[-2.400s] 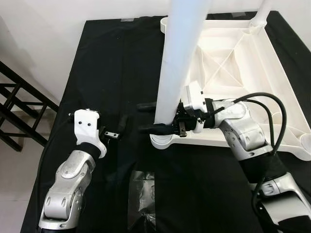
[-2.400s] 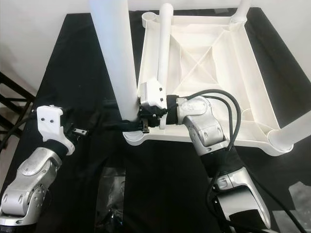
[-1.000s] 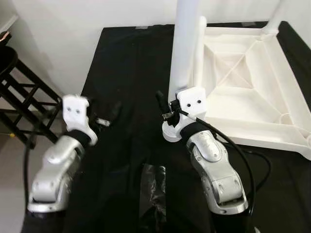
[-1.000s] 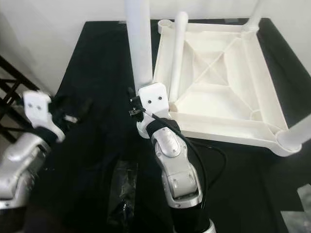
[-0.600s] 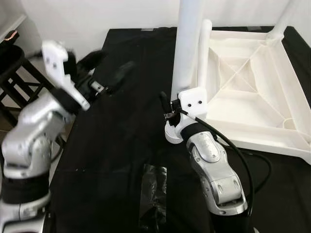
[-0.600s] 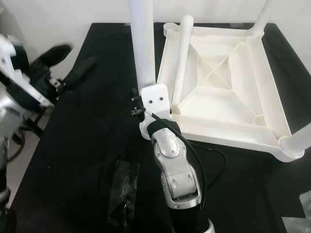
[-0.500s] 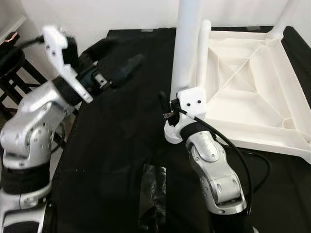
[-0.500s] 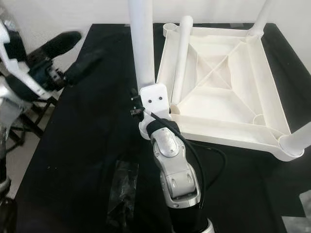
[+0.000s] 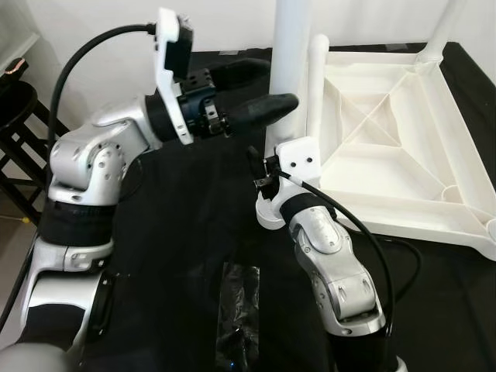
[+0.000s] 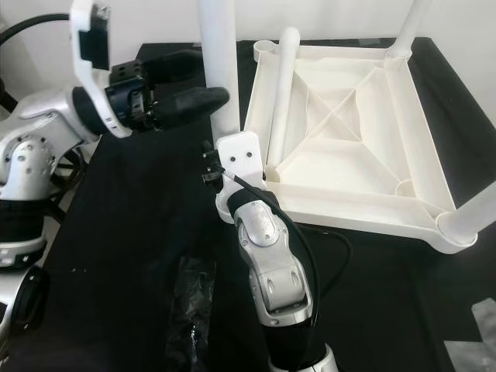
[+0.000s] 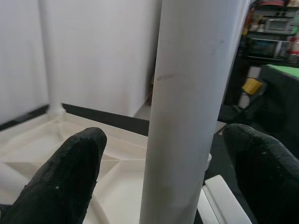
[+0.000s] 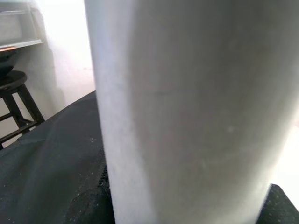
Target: Building children table
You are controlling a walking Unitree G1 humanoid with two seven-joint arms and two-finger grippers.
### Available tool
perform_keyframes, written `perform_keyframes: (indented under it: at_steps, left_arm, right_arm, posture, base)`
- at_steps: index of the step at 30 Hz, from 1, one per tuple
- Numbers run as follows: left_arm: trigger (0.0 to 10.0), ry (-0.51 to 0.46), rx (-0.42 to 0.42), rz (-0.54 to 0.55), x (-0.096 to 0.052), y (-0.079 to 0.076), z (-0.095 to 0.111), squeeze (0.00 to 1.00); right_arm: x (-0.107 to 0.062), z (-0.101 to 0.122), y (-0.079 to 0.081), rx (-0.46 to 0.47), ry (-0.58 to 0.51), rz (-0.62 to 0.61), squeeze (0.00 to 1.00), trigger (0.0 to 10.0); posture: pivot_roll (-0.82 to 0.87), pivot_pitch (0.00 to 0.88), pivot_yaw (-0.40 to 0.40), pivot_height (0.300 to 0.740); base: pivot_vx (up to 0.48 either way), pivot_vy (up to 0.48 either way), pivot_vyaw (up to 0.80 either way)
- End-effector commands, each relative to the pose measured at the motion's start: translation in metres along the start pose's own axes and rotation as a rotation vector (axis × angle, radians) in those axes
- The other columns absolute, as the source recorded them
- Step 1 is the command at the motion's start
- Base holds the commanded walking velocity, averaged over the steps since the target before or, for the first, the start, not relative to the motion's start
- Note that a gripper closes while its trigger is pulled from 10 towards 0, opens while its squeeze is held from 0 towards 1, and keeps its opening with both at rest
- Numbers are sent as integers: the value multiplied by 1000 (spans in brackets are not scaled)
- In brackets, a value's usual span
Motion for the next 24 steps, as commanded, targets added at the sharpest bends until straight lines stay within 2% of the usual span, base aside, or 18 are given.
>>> perform_keyframes:
  at_steps: [1, 4, 5, 9, 10, 17, 21, 23, 24]
  left_arm:
    - [10000, 18, 8, -24, 6, 1, 0, 945]
    - [10000, 20, 3, -33, 9, 2, 1, 945]
    - [10000, 17, -2, -70, 14, 1, 6, 0]
    - [10000, 12, -6, -105, 15, -2, 11, 0]
    - [0, 10, -12, -118, 15, -3, 13, 0]
    - [0, 6, -18, -178, 13, -11, 20, 0]
    - [0, 7, -21, -192, 13, -12, 19, 0]
    - [0, 8, -22, -194, 13, -12, 19, 0]
    - [0, 7, -23, -198, 13, -12, 19, 0]
  right_arm:
    - [-2, -40, -9, 7, 173, -38, 0, 10000]
    - [-1, -39, -7, 8, 169, -28, 0, 10000]
    - [-1, -39, -3, 9, 165, -11, 0, 10000]
    - [0, -39, -1, 6, 163, 3, 0, 10000]
    - [0, -38, 0, 3, 162, 9, 0, 10000]
    - [4, -34, 1, -13, 137, 45, 0, 10000]
    - [13, -17, 1, -67, 58, 157, 0, 10000]
    - [14, -14, 0, -74, 46, 175, 0, 10000]
    - [17, -5, -6, -69, 18, 209, 1000, 10000]
  posture:
    - [40, 200, 64, 740]
    - [40, 200, 64, 740]
    - [41, 199, 68, 740]
    - [45, 201, 69, 740]
    - [46, 201, 69, 740]
    - [48, 202, 69, 740]
    - [49, 200, 73, 740]
    - [49, 200, 73, 740]
    - [50, 201, 73, 740]
  base:
    - [0, 0, 0]
    - [0, 0, 0]
    - [0, 0, 0]
    - [0, 0, 0]
    - [0, 0, 0]
    - [0, 0, 0]
    - [0, 0, 0]
    - [0, 0, 0]
    - [0, 0, 0]
Point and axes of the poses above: a point about 5 cm out from each wrist's last joint towards the gripper, its own x axis pointing out of the wrist towards the gripper, its own z axis along the axis of the wrist's last joint, y = z × x, the point moved 3 cm from there along x, pointing out of the wrist towards the gripper, and after that the axes turned 10 degrees about x, right-handed, at the moved point
